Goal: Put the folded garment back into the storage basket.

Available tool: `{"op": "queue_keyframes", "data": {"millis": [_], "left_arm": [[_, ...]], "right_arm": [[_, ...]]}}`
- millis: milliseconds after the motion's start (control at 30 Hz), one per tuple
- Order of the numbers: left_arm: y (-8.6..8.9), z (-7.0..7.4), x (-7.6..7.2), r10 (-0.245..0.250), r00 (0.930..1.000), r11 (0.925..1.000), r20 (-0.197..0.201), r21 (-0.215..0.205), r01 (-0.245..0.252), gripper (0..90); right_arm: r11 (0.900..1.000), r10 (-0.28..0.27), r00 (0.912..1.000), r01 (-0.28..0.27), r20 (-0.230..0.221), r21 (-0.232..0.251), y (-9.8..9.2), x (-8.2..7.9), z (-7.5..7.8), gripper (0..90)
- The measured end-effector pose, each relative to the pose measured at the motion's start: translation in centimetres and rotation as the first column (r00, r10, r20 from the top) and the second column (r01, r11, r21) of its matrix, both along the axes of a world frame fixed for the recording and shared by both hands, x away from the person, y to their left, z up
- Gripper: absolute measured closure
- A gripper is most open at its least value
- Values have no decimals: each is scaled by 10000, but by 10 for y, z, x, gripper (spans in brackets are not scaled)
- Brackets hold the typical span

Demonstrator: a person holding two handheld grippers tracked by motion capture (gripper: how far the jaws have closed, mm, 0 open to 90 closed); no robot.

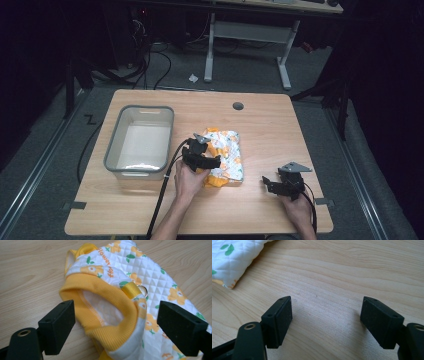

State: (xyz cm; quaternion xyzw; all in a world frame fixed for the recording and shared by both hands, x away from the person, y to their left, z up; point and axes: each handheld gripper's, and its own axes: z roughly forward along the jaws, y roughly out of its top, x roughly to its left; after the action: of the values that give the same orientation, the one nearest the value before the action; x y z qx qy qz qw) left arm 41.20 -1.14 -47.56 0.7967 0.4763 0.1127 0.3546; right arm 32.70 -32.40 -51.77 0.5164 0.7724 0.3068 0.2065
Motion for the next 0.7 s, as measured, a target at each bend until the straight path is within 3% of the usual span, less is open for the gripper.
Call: {"op": "queue_keyframes", "data": {"millis": [167,300,633,700], "left_arm": [[-5,-11,5,157,9998,9967,-87,802,-150,180],[-4,-20,10,434,9984,9939,-369,1030,-394,196],[-1,-32,20,690,9944,9923,-802,1085,-601,223],[-1,-34,22,616,9942,9934,-883,1022,-525,262]], "right_arm": [[10000,2,10000,-2,0,-10,0,0,0,259],[10000,-4,10000,4,-1,-10,0,0,0,259],[10000,-4,10000,4,4,-23,0,0,0,258],[10000,-5,10000,5,2,-21,0,0,0,258]]}}
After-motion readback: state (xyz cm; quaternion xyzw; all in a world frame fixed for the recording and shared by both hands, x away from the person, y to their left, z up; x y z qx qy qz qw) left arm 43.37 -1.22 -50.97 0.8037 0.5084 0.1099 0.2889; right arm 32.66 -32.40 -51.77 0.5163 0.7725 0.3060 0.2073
